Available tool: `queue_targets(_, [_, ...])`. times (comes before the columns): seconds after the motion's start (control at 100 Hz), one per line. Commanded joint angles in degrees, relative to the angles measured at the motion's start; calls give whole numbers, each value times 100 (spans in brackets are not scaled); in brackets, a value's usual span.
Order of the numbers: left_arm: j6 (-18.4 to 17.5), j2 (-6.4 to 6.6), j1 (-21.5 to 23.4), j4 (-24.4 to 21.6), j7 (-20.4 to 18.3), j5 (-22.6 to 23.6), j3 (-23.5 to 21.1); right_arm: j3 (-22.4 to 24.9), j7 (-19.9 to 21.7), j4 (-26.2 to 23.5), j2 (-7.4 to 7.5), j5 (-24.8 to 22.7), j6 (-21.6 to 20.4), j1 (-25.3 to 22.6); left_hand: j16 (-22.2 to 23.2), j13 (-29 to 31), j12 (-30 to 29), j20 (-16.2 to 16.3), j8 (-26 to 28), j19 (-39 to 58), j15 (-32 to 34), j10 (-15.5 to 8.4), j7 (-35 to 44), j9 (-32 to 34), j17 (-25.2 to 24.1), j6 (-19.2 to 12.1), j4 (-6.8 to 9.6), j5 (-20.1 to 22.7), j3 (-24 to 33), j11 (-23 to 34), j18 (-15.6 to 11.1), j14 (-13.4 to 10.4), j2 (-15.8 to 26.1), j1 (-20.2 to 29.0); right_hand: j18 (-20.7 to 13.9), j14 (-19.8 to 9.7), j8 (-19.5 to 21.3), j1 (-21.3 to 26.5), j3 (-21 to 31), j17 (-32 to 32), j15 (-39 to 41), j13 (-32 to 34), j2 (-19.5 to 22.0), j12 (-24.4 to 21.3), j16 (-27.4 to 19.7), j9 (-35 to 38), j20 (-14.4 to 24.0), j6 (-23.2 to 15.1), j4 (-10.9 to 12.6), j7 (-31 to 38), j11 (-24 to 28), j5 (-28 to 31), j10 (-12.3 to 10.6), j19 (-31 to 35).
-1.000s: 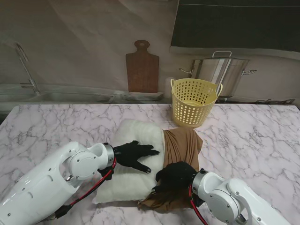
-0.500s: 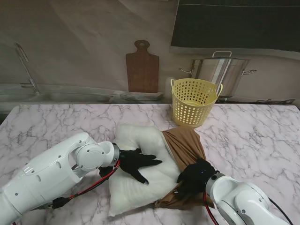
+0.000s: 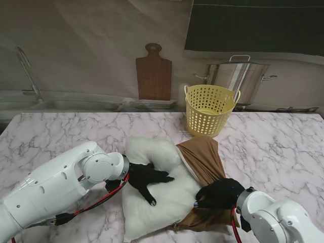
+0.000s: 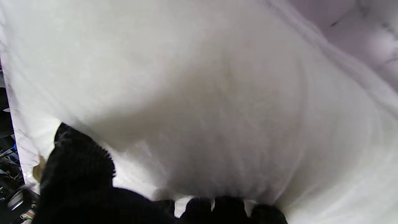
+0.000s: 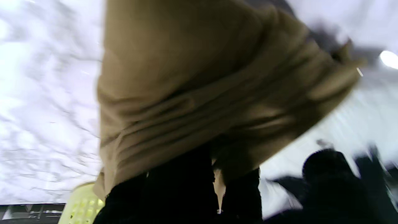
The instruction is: Remove the pillowcase from the pillow and put it in the laundry basket
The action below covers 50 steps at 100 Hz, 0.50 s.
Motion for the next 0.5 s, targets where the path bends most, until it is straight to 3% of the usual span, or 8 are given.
queue_targets(0.0, [-15,180,230,407,-232,139,96,59,-501,200,48,52,-160,-220,24,425,168,52,297,5160,524,214,1013,301,62,28,57,690,77,513,881,671,-498,149,1852,660,-214,48,119,361,266,397,-146,-75,110,80,246,289,119,-15,5,14,-62,634])
queue_targets(0.12, [-238,128,318,489,3,258,-15,143,-1232,172,-26,602,-545,-303,7,383,156,73,299,5139,500,108,1039,309,62,3,64,774,97,509,847,580,-520,208,1925,626,-178,160,230,339,259,383,-373,-40,97,148,234,265,135,192,105,361,-66,618])
queue_targets(0.23, [-504,57,447,558,354,481,-158,82,-1783,269,-97,1185,-904,-198,-282,-184,-22,-111,319,4711,247,-52,1056,254,-231,9,73,904,99,481,575,375,-552,238,1992,622,-157,207,493,329,246,388,-615,-46,54,167,200,213,136,544,198,755,-32,599])
queue_targets(0.34, [-741,-10,649,549,657,700,-424,18,-1941,297,-135,1873,-1181,-47,-460,-539,-110,-261,337,4390,160,-60,1075,179,-417,3,77,959,104,488,367,345,-579,254,2013,607,-27,353,602,210,145,110,-834,-108,5,-169,173,-24,126,998,108,1296,91,550])
queue_targets(0.41, [-865,-45,777,517,826,861,-611,42,-1846,249,-125,2205,-1334,28,-499,-642,-122,-283,349,4326,140,-24,1099,153,-467,2,77,1011,102,483,311,350,-608,257,1954,590,64,510,633,-75,-88,-467,-984,-211,-113,-791,134,-264,100,1299,-78,1531,186,412])
queue_targets(0.49, [-942,-71,903,465,933,980,-798,27,-1913,209,-139,2264,-1412,116,-536,-728,-144,-304,360,4260,133,-2,1113,104,-494,2,78,1031,106,448,280,347,-609,258,1939,674,-159,690,560,-366,-336,-983,-1094,-420,-342,-1245,116,-452,-6,1168,-248,1074,239,219])
